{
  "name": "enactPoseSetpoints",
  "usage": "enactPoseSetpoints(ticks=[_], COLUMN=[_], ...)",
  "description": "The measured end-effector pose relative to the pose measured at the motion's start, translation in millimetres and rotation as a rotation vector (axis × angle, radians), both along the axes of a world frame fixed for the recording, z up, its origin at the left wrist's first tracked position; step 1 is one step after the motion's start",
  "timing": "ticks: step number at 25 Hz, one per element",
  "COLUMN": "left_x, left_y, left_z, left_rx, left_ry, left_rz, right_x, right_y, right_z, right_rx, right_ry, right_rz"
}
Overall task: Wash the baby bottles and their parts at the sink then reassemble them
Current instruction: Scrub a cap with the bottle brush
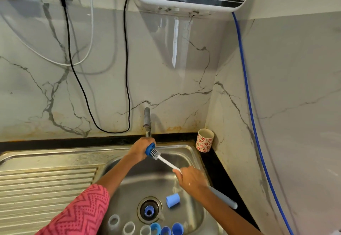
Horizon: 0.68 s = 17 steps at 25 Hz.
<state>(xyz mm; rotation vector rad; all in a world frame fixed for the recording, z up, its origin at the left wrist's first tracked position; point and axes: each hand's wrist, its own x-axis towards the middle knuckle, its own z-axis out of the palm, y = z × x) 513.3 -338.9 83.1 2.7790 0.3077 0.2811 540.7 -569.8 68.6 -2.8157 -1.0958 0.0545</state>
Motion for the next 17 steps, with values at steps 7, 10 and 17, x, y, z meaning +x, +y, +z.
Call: enactPoseSetpoints(ticks=[7,10,17], left_x=[-9.0,-5.9,-18.6], left_y=[3.1,1.5,2.3], left_z=[-6.3,3.3,-6.3], left_rx=[0.015,0.075,0.044], left_ry=[0.084,0.084,0.156], left_rz=[0.101,0.059,0.152], right_x=[8.2,-2.3,6.3], right_y=[11.1,11.5,12.6], right_z=[20.1,4.0,24.9], right_rx=[0.016,0.025,-0.004], right_ry=[-0.049,0.061,-0.064], right_rz=[-0.017,-0.05,0.053])
